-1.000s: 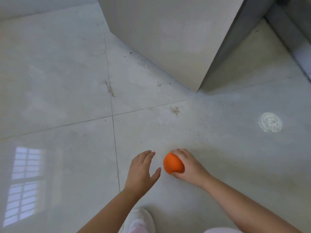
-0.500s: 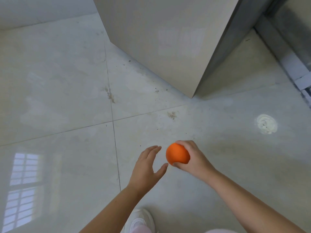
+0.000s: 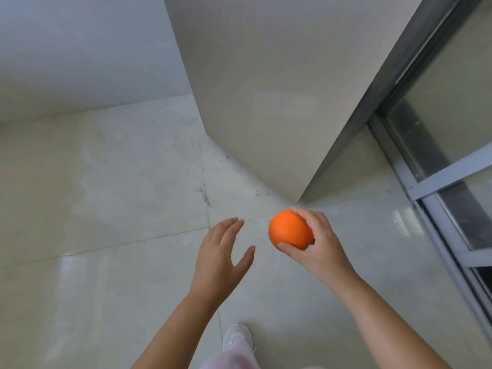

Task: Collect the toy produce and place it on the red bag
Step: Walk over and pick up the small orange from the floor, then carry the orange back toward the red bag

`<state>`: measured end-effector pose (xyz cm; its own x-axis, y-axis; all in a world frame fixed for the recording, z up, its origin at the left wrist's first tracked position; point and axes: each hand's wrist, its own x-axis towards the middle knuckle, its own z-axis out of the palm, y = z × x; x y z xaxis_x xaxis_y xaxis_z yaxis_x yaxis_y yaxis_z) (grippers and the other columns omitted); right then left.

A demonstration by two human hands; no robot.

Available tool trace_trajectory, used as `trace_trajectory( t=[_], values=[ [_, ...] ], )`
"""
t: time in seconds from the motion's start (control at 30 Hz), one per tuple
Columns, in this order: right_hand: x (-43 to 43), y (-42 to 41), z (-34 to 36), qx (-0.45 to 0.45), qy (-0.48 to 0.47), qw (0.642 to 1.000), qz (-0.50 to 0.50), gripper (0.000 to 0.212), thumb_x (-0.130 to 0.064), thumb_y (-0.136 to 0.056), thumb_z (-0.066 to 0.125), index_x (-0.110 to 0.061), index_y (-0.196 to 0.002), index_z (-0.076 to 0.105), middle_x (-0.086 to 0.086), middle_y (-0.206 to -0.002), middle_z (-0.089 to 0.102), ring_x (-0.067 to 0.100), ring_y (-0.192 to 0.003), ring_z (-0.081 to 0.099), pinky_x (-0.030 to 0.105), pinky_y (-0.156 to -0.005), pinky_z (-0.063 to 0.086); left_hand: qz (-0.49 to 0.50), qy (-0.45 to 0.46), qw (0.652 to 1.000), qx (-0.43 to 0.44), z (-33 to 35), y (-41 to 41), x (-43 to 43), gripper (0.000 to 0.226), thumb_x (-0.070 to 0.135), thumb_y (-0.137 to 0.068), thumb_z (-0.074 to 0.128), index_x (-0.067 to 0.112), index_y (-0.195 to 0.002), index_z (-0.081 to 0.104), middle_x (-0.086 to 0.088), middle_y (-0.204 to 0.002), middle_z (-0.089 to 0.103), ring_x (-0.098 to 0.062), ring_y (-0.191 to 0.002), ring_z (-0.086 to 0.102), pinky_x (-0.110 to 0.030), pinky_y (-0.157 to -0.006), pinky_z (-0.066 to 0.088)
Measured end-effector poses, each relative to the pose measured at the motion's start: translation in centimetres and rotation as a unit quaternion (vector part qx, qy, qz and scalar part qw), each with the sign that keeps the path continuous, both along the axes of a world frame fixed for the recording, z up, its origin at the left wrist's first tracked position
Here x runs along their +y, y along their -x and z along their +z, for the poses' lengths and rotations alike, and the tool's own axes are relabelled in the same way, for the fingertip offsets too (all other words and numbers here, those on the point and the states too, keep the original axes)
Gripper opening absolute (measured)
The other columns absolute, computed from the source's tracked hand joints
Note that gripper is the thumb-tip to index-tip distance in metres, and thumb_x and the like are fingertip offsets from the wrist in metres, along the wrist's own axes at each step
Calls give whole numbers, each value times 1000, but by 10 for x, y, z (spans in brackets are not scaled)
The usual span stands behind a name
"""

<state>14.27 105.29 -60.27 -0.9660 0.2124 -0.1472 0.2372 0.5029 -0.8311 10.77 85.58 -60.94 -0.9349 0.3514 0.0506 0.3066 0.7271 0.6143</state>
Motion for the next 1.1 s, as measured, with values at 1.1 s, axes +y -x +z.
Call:
trace_trajectory(
  t=[1.1],
  values=[
    [-221,-4,489,255,-63,903,340,68,-39,-70,73,-28,-130,43,-10,-112,34,19,-105,46,27,-79,39,414,161,875,194,445,-131,-179,43,37,-79,44,9,-103,66,-8,-102,67,-34,-104,61,-52,-88,44]
  ],
)
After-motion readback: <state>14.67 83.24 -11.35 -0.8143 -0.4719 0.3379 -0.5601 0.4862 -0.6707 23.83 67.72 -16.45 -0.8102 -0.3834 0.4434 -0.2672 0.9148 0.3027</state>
